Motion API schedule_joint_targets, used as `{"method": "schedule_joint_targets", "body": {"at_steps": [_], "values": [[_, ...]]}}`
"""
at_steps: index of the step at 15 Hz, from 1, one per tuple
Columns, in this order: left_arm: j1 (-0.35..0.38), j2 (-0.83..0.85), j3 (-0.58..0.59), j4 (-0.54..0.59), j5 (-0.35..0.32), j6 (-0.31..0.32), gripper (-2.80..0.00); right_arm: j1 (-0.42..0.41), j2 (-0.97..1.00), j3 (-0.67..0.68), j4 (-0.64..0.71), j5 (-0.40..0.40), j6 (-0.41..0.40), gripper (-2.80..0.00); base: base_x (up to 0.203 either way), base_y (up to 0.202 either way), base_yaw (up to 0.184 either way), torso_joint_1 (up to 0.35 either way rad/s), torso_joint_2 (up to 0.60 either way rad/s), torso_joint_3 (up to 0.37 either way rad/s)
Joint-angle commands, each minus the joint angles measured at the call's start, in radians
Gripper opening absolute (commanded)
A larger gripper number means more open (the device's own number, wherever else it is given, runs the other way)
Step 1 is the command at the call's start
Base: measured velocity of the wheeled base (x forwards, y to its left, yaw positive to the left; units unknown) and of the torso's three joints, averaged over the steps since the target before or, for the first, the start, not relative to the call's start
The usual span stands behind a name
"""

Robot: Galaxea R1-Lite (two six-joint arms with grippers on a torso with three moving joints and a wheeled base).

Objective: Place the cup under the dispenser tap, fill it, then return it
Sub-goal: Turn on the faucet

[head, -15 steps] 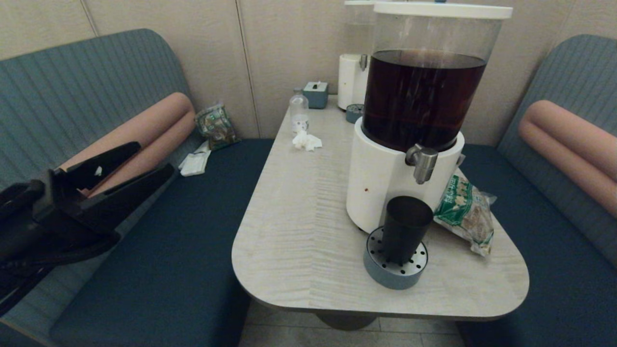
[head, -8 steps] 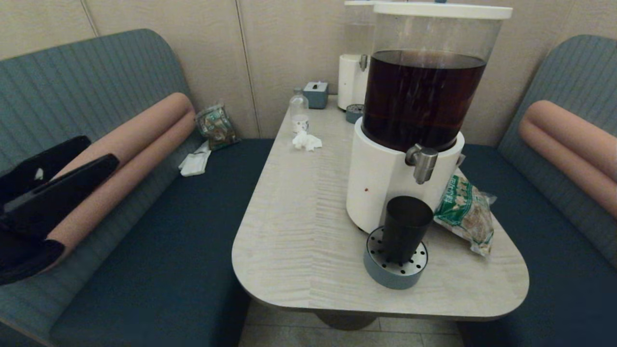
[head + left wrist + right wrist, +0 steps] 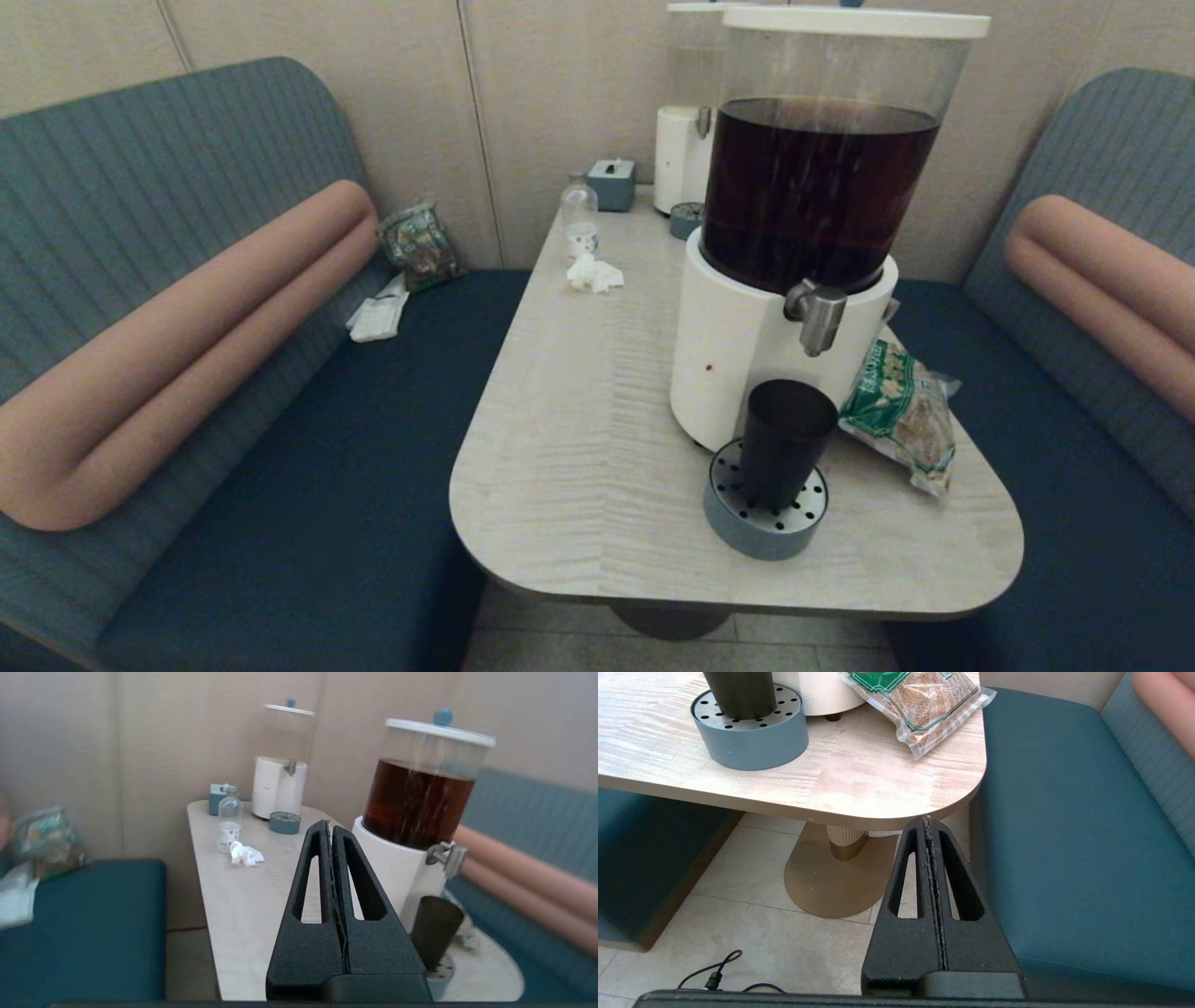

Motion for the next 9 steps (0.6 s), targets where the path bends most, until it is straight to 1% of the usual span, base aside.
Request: {"method": "schedule_joint_targets", "body": {"at_steps": [1, 3, 4, 5, 6, 7, 8, 9], "values": [[-0.002, -0.222, -0.036, 0.171, 0.020, -0.028, -2.80, 0.000, -0.001, 0.002, 0.000, 0.001, -0.001, -2.80, 0.000, 0.000, 0.000, 0.000, 0.00, 0.000], [-0.014, -0.312, -0.087, 0.326, 0.037, -0.077, -2.80, 0.000, -0.001, 0.002, 0.000, 0.001, -0.001, -2.80, 0.000, 0.000, 0.000, 0.000, 0.00, 0.000], [-0.028, -0.329, -0.119, 0.364, 0.050, -0.107, -2.80, 0.000, -0.001, 0.002, 0.000, 0.001, -0.001, -2.80, 0.000, 0.000, 0.000, 0.000, 0.00, 0.000], [-0.042, -0.339, -0.136, 0.385, 0.068, -0.124, -2.80, 0.000, -0.001, 0.002, 0.000, 0.001, -0.001, -2.80, 0.000, 0.000, 0.000, 0.000, 0.00, 0.000], [-0.080, -0.348, -0.156, 0.407, 0.094, -0.127, -2.80, 0.000, -0.001, 0.001, 0.000, 0.001, -0.001, -2.80, 0.000, 0.000, 0.000, 0.000, 0.00, 0.000], [-0.119, -0.366, -0.180, 0.447, 0.142, -0.126, -2.80, 0.000, -0.001, 0.002, 0.000, 0.001, -0.001, -2.80, 0.000, 0.000, 0.000, 0.000, 0.00, 0.000], [-0.123, -0.388, -0.176, 0.472, 0.163, -0.117, -2.80, 0.000, -0.001, 0.000, 0.000, 0.001, -0.001, -2.80, 0.000, 0.000, 0.000, 0.000, 0.00, 0.000], [-0.121, -0.407, -0.149, 0.476, 0.166, -0.080, -2.80, 0.000, -0.001, 0.002, 0.000, 0.001, -0.001, -2.80, 0.000, 0.000, 0.000, 0.000, 0.00, 0.000]]}}
